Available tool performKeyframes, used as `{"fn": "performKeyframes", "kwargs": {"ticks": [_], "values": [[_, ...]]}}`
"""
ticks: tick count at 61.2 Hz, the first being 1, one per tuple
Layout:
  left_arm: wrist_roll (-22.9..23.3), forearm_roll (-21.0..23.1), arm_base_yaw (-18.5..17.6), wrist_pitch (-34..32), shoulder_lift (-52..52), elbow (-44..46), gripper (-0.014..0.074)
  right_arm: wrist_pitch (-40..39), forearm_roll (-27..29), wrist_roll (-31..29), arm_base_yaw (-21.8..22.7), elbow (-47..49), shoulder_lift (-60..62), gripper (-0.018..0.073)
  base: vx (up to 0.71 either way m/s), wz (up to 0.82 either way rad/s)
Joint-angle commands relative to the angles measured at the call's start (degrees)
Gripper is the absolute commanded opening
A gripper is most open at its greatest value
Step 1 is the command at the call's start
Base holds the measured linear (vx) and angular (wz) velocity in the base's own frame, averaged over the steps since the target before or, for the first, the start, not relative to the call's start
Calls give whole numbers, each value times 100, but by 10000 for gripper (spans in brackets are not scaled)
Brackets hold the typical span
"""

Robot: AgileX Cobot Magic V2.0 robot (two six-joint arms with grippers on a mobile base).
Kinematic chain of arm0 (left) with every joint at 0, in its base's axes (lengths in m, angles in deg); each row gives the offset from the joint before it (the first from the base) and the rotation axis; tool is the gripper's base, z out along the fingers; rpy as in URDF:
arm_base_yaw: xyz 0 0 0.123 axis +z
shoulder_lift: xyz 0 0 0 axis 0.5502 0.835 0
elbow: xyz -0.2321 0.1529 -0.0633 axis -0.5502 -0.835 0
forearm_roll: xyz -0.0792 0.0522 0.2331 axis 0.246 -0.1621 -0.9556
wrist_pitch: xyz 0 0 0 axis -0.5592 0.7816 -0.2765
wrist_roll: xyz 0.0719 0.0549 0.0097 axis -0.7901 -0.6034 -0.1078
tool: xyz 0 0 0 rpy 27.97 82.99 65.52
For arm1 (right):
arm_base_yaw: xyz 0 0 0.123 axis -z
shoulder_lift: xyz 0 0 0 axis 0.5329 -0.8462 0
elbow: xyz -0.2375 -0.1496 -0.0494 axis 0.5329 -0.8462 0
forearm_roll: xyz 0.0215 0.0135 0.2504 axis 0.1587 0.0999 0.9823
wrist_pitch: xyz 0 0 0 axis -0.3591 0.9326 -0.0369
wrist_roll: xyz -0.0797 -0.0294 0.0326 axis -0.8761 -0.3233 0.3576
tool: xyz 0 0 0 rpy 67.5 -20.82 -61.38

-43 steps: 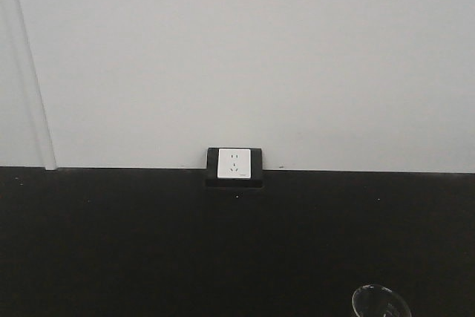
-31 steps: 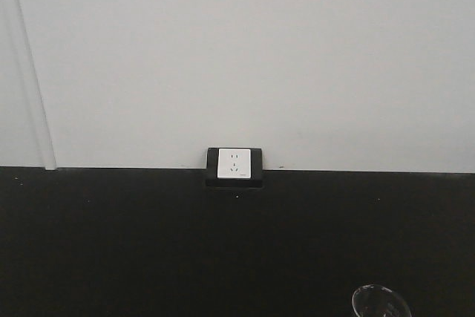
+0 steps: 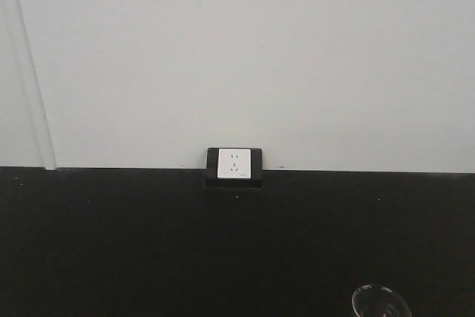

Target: Grab transparent chemical and place on left bench

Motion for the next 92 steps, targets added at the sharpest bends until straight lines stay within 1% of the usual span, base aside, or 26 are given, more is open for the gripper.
{"fn": "performKeyframes", "kwargs": {"ticks": [1,9,20,29,36,40,44,45,49,54,58,60,64,69,77,80,83,88,92], "values": [[45,4,-10,-449,-110,-93,-3,-884,-35,-101,26,598,-894,-8,0,0],[45,4,-10,-449,-110,-93,-3,-1325,0,-65,26,891,-1786,-8,0,0],[45,4,-10,-449,-110,-93,-3,-2051,0,-53,26,906,-2688,2,0,0],[45,4,-10,-449,-110,-93,-3,-2215,-65,-53,26,906,-3117,62,0,0],[45,4,-10,-449,-110,-93,-3,-2333,-365,-46,26,906,-3301,163,0,0],[45,4,-10,-449,-110,-93,-3,-2367,-614,-40,26,906,-3393,265,0,0],[45,4,-10,-449,-110,-93,-3,-2374,-743,-40,26,906,-3450,365,0,0],[45,4,-10,-449,-110,-93,-3,-2374,-767,-40,26,906,-3461,403,0,0],[45,4,-10,-449,-110,-93,-3,-2378,-790,-46,26,906,-3532,508,0,0],[45,4,-10,-449,-110,-93,-3,-2370,-779,-46,26,906,-3565,605,0,0],[45,4,-10,-449,-110,-93,-3,-2362,-757,11,26,893,-3565,652,0,0],[45,4,-10,-449,-110,-93,-3,-2377,-757,155,26,893,-3565,671,0,0],[45,4,-10,-449,-110,-93,-3,-2605,-771,422,26,880,-3602,681,0,0],[45,4,-10,-449,-110,-93,-3,-3219,-917,761,26,875,-3771,675,0,0],[45,4,-10,-449,-110,-93,-3,-4330,-1808,1450,26,875,-4406,639,0,0],[45,4,-10,-449,-110,-93,-3,-4597,-2138,1679,26,875,-4717,620,0,0],[45,4,-10,-449,-110,-93,-3,-4805,-2338,1960,26,875,-5013,596,0,0],[45,4,-10,-449,-110,-93,-3,-4954,-2463,2207,26,867,-5378,559,0,0],[45,4,-10,-449,-110,-93,-3,-5189,-2455,2219,26,736,-5668,531,0,0]]}}
